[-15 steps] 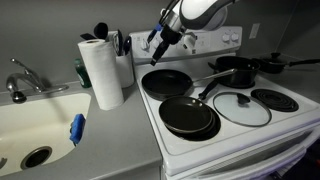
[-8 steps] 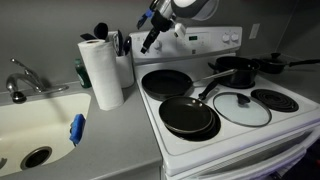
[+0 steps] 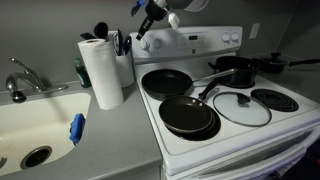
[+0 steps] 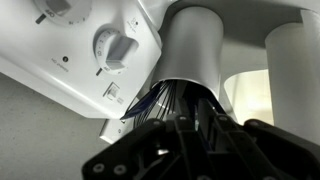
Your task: Push the button on the left side of the stove
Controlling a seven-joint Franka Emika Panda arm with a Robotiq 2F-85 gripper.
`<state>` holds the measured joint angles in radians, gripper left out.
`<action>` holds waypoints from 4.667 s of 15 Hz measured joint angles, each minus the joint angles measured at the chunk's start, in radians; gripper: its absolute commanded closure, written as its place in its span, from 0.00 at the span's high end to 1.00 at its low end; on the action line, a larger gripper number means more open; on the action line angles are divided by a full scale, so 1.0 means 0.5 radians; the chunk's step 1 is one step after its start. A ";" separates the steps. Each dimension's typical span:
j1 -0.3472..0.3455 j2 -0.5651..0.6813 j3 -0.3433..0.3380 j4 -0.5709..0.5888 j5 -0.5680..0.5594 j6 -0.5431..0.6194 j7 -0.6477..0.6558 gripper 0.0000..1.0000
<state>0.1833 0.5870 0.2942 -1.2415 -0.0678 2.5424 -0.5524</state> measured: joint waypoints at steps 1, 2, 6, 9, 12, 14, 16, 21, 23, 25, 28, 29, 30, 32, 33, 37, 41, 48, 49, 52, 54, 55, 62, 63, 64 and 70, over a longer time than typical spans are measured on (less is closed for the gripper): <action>0.007 0.024 -0.008 0.032 -0.013 0.013 0.000 0.00; 0.011 0.050 -0.016 0.063 -0.026 0.028 0.001 0.00; 0.042 0.145 -0.092 0.114 -0.092 0.226 0.056 0.00; 0.069 0.198 -0.135 0.146 -0.103 0.303 0.082 0.00; 0.107 0.215 -0.186 0.177 -0.132 0.327 0.098 0.00; 0.142 0.215 -0.241 0.200 -0.175 0.319 0.139 0.00; 0.168 0.215 -0.287 0.214 -0.183 0.294 0.201 0.00; 0.181 0.215 -0.287 0.226 -0.169 0.210 0.324 0.00; 0.186 0.215 -0.287 0.233 -0.170 0.174 0.356 0.00; 0.190 0.215 -0.291 0.242 -0.172 0.144 0.382 0.00; 0.196 0.215 -0.302 0.255 -0.177 0.127 0.412 0.00; 0.200 0.215 -0.309 0.258 -0.182 0.127 0.421 0.00; 0.204 0.215 -0.318 0.261 -0.185 0.127 0.428 0.00; 0.215 0.215 -0.343 0.268 -0.192 0.127 0.448 0.00; 0.223 0.215 -0.358 0.271 -0.195 0.127 0.463 0.00; 0.257 0.215 -0.417 0.277 -0.205 0.127 0.528 0.00; 0.284 0.215 -0.453 0.277 -0.205 0.127 0.576 0.00; 0.301 0.215 -0.469 0.279 -0.205 0.131 0.609 0.00; 0.301 0.215 -0.469 0.280 -0.205 0.134 0.612 0.00; 0.303 0.217 -0.469 0.282 -0.203 0.189 0.630 0.00; 0.303 0.234 -0.465 0.284 -0.195 0.337 0.668 0.00; 0.305 0.251 -0.466 0.291 -0.195 0.429 0.702 0.00; 0.348 0.351 -0.515 0.339 -0.173 0.676 1.097 0.00; 0.356 0.354 -0.515 0.339 -0.157 0.670 1.161 0.00; 0.362 0.355 -0.508 0.339 -0.137 0.655 1.218 0.00; 0.417 0.349 -0.559 0.375 -0.120 0.320 1.519 0.00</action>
<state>0.3917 0.7615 0.0146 -1.0541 -0.1279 2.7025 0.2072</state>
